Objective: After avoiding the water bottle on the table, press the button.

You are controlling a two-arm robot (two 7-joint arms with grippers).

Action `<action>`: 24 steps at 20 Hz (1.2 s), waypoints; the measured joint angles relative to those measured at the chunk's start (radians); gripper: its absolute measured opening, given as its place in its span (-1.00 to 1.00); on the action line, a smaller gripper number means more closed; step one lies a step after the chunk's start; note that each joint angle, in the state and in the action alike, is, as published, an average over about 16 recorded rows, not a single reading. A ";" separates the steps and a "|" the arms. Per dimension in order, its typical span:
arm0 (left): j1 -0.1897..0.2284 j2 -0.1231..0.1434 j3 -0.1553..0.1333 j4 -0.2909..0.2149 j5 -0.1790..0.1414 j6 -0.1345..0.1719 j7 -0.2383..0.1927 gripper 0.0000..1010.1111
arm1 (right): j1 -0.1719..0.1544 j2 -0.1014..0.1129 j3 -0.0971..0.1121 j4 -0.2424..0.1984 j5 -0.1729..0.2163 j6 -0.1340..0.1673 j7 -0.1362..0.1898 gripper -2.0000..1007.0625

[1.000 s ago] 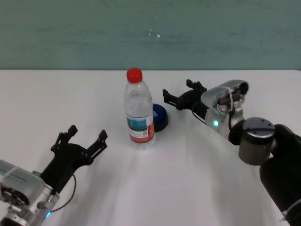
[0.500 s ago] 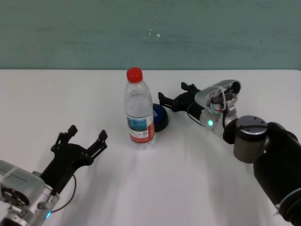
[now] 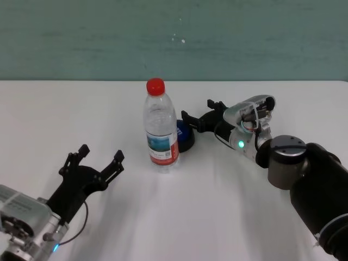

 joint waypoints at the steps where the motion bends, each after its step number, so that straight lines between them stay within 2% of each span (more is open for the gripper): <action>1: 0.000 0.000 0.000 0.000 0.000 0.000 0.000 1.00 | 0.001 -0.001 0.000 0.005 0.001 0.000 0.001 0.99; 9: 0.000 0.000 0.000 0.000 0.000 0.000 0.000 1.00 | 0.006 -0.007 0.005 0.033 0.010 -0.001 0.007 0.99; 13: 0.000 0.000 0.000 0.000 0.000 0.000 0.000 1.00 | 0.003 -0.007 0.006 0.031 0.014 0.001 0.007 0.99; 18: 0.000 0.000 0.000 0.000 0.000 0.000 0.000 1.00 | -0.017 0.002 0.008 -0.015 0.011 0.007 -0.006 0.99; 24: 0.000 0.000 0.000 0.000 0.000 0.000 0.000 1.00 | -0.055 0.022 0.011 -0.108 0.004 0.021 -0.028 0.99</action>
